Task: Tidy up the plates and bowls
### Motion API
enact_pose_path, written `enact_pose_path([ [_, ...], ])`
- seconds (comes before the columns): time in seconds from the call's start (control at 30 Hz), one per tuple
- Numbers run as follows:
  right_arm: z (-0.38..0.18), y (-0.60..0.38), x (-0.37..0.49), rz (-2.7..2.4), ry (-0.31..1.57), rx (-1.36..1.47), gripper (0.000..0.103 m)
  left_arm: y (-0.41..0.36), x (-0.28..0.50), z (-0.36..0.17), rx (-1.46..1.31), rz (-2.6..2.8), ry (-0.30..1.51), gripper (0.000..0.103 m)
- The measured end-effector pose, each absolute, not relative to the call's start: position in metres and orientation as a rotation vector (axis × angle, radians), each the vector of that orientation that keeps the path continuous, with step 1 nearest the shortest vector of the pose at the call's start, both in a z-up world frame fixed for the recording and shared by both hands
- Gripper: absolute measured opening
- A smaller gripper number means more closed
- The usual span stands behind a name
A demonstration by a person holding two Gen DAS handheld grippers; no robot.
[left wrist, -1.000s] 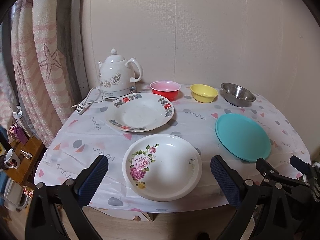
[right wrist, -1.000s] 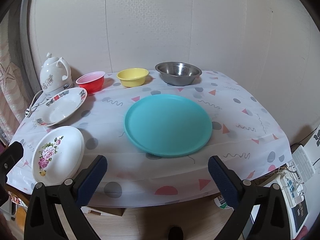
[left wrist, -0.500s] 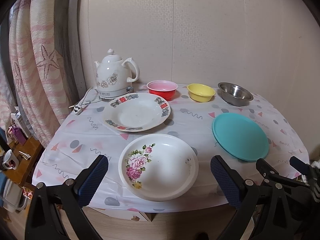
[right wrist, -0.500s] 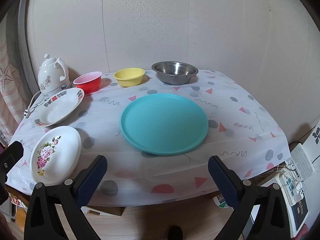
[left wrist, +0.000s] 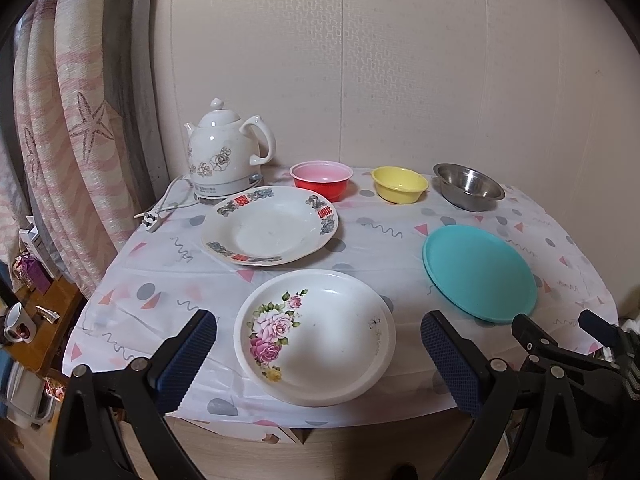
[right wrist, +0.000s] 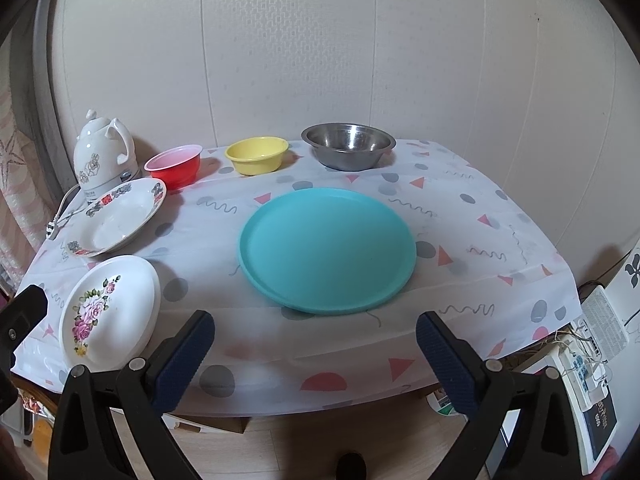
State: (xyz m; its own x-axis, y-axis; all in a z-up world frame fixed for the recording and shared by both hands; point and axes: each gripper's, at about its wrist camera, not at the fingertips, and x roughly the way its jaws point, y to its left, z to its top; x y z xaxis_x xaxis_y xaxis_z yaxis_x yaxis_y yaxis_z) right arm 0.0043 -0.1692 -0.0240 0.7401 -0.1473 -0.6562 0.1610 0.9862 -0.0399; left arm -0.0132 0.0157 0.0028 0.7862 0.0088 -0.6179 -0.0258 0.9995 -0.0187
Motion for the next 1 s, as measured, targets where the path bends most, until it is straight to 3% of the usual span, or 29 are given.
enact_pose_path([
  [0.6, -0.029, -0.188, 0.009, -0.166, 0.748, 0.042, 0.103, -0.009, 0.001, 0.0, -0.025, -0.087, 0.669, 0.103],
  [1.0, -0.024, -0.3, 0.089, 0.075, 0.857, 0.234, 0.102, -0.055, 0.08, -0.002, -0.08, -0.255, 0.81, 0.103],
])
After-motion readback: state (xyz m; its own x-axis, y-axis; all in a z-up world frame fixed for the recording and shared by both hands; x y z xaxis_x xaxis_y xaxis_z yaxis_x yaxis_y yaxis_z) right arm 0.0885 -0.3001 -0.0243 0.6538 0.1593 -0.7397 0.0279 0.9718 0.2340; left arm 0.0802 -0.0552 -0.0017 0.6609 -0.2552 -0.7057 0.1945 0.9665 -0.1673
